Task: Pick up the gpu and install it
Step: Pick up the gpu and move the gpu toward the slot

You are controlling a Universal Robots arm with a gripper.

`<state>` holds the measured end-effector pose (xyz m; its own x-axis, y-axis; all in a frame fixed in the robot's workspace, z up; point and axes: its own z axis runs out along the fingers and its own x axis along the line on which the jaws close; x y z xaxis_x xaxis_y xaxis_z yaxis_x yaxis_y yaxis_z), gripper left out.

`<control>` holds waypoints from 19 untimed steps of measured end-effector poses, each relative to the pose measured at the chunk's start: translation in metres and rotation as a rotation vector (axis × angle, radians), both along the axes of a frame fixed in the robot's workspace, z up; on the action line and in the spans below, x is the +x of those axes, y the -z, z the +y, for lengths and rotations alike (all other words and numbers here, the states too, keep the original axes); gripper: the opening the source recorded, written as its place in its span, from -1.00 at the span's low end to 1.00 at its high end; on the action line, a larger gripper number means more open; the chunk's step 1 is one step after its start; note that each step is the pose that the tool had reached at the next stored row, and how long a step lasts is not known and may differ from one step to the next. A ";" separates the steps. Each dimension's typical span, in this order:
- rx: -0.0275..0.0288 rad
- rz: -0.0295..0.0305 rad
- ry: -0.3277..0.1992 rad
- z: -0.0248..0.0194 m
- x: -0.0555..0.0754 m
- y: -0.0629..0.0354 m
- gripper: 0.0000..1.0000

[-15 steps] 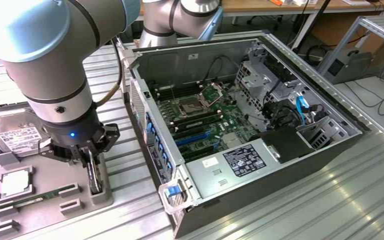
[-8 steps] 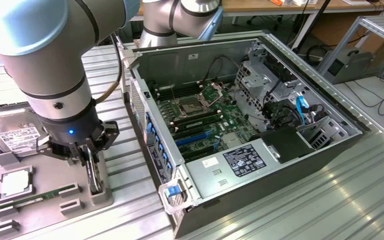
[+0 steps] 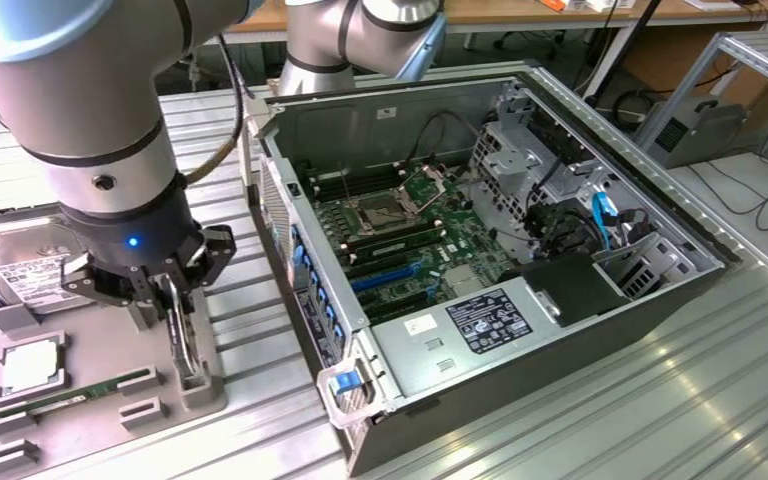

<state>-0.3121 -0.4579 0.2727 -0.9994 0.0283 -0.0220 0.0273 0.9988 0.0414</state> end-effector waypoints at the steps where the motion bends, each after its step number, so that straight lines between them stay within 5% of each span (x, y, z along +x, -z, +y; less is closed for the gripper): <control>1: -0.0001 0.0001 0.000 0.0000 0.000 -0.0068 -0.46; 12: -0.0003 0.0001 0.000 0.0002 0.000 -0.0664 -0.46; 14: -0.0009 0.0000 0.000 0.0004 0.000 -0.0832 -0.46; 19: -0.0012 0.0000 0.000 0.0004 0.000 -0.1052 -0.46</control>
